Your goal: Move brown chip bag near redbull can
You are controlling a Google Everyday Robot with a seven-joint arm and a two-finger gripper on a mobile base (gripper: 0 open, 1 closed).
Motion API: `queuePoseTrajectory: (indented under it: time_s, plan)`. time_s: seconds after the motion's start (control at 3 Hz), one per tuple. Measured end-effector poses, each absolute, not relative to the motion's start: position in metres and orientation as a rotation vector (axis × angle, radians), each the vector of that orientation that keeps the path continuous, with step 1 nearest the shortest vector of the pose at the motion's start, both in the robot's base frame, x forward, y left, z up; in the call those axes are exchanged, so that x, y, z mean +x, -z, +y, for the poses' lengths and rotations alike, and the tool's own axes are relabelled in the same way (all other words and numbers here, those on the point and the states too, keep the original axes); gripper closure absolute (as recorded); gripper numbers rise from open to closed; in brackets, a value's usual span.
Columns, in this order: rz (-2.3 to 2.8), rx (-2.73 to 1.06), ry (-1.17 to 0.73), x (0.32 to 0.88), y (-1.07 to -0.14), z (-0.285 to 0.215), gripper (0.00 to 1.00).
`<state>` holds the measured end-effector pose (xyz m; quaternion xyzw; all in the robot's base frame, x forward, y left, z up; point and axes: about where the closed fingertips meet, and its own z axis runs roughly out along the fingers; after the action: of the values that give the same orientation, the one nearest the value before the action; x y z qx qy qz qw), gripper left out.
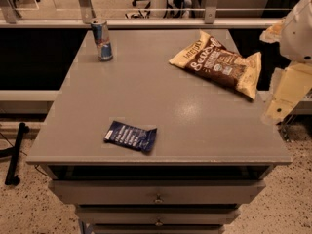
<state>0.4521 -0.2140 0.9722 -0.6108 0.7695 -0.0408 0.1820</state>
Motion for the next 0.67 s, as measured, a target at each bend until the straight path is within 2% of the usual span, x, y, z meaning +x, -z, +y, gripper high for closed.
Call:
queuePoseTrajectory:
  time_s: [0.67]
  plan:
    - [2.027, -1.635, 0.140, 0.556, -0.963, -0.213, 0.00]
